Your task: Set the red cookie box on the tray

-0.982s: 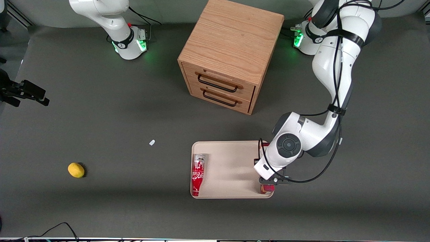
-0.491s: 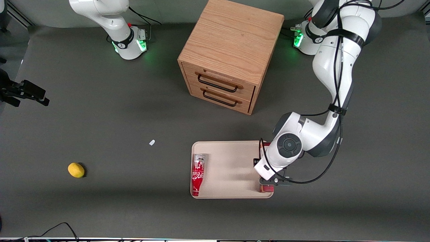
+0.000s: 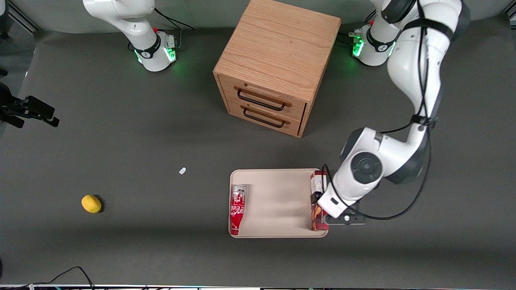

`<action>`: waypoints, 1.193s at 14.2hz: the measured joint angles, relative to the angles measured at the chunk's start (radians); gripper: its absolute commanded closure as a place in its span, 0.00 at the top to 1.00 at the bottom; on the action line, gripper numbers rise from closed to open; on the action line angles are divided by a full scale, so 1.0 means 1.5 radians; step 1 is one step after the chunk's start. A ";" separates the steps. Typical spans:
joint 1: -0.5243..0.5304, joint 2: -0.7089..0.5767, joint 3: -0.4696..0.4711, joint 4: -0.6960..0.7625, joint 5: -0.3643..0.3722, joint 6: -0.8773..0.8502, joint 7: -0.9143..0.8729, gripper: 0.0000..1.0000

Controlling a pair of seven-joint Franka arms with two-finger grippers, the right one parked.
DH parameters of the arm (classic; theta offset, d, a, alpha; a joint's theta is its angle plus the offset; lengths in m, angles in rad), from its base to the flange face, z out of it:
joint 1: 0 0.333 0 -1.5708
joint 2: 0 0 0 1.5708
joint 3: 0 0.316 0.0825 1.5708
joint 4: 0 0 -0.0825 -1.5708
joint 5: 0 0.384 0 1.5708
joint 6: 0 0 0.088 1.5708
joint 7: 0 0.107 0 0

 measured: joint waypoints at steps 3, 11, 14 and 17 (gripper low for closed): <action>0.046 -0.103 0.002 -0.075 -0.046 -0.009 0.000 1.00; 0.192 -0.387 0.005 -0.210 -0.095 -0.248 0.166 1.00; 0.244 -0.446 0.006 -0.220 -0.097 -0.309 0.283 1.00; 0.279 -0.492 0.007 -0.229 -0.098 -0.336 0.368 1.00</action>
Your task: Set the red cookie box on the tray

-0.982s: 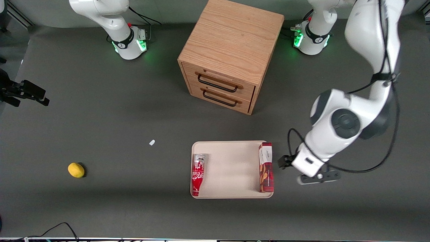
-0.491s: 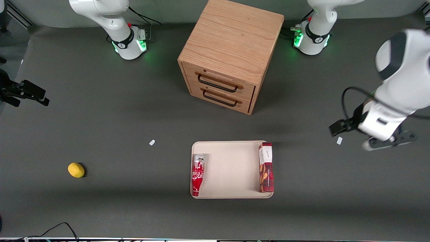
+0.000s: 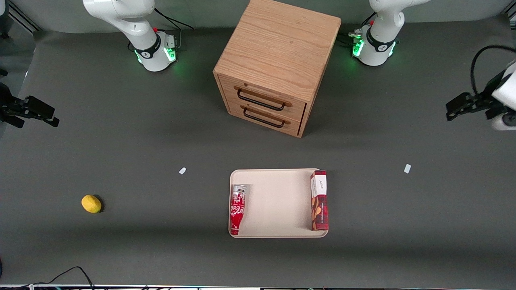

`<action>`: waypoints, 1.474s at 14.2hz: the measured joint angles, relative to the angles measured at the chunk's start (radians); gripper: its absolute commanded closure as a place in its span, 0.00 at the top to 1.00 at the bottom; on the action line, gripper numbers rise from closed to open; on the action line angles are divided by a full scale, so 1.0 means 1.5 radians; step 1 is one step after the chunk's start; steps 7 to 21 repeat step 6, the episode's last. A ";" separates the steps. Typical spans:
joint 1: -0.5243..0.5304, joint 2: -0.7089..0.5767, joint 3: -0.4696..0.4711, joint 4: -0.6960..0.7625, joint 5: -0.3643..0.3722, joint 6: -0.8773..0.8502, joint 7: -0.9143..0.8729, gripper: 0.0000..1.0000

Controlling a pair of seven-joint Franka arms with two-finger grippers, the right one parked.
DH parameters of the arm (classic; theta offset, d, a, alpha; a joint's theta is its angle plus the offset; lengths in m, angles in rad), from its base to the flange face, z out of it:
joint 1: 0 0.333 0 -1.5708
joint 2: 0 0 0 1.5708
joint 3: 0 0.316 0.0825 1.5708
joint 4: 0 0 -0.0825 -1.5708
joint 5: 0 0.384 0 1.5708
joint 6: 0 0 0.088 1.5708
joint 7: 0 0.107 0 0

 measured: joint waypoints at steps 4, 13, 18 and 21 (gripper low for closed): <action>0.014 -0.039 0.001 -0.001 -0.029 -0.028 0.028 1.00; 0.015 -0.047 0.002 -0.002 -0.042 -0.038 0.029 1.00; 0.015 -0.047 0.002 -0.002 -0.042 -0.038 0.029 1.00; 0.015 -0.047 0.002 -0.002 -0.042 -0.038 0.029 1.00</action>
